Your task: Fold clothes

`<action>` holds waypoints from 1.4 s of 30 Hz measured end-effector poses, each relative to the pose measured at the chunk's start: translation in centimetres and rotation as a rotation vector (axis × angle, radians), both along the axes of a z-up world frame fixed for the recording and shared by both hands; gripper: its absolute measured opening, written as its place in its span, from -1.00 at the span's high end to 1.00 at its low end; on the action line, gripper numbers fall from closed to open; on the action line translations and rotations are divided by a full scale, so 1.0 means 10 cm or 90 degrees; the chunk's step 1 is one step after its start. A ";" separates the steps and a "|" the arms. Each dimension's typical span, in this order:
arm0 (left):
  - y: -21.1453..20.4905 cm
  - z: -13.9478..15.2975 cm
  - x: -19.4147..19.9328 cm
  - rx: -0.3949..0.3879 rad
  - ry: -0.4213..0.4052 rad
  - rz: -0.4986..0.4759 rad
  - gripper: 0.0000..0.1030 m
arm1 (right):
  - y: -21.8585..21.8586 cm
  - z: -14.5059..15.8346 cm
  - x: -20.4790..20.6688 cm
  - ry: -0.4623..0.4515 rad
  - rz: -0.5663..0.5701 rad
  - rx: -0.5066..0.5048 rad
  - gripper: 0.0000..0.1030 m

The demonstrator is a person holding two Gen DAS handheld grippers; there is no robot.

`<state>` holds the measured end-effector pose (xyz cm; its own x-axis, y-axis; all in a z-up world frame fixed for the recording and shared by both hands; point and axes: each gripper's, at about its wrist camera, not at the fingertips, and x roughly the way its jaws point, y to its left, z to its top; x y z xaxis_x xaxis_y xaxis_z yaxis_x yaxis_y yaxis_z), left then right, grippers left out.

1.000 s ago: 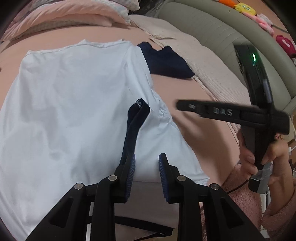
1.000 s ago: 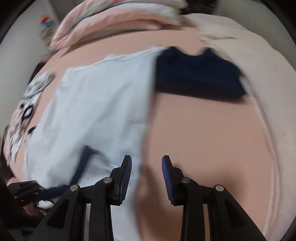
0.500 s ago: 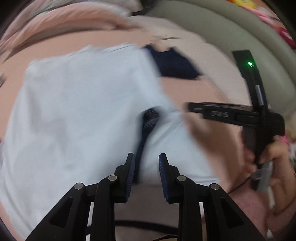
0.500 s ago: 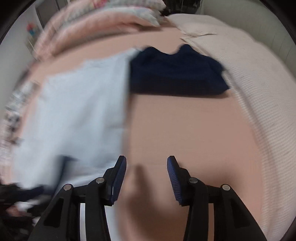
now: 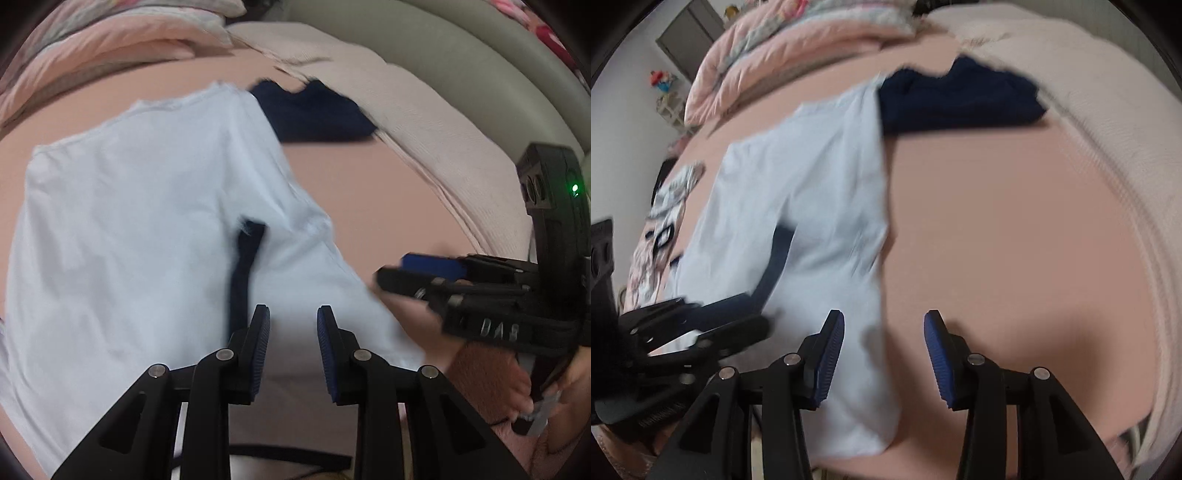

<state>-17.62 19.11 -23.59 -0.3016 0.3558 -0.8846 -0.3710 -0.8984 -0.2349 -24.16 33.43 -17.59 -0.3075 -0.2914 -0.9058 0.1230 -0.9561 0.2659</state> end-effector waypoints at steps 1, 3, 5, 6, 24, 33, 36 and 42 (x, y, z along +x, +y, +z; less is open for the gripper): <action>0.02 -0.08 0.05 -0.010 -0.011 -0.003 0.54 | -0.04 -0.08 0.07 -0.016 0.004 0.016 0.14; 0.04 -0.20 0.09 -0.022 -0.015 0.003 0.54 | -0.05 -0.13 0.21 -0.015 -0.015 0.025 0.14; 0.03 -0.24 0.13 -0.015 -0.012 0.009 0.54 | -0.01 -0.11 0.30 -0.027 -0.045 0.023 0.14; 0.02 -0.22 0.15 -0.010 -0.014 0.012 0.54 | 0.00 -0.10 0.33 -0.034 -0.052 0.028 0.14; -0.28 -0.01 0.60 -0.024 0.017 0.043 0.54 | -0.04 0.18 0.42 -0.008 -0.050 0.041 0.14; -0.77 0.11 0.68 -0.019 0.030 0.127 0.53 | -0.61 0.38 0.29 0.051 0.006 -0.034 -0.23; -0.92 -0.09 0.57 -0.022 0.006 0.155 0.53 | -0.88 0.14 0.16 0.052 0.026 0.046 -0.23; -1.06 -0.19 0.77 -0.054 -0.011 0.151 0.53 | -0.81 0.02 0.66 0.048 0.064 0.149 -0.24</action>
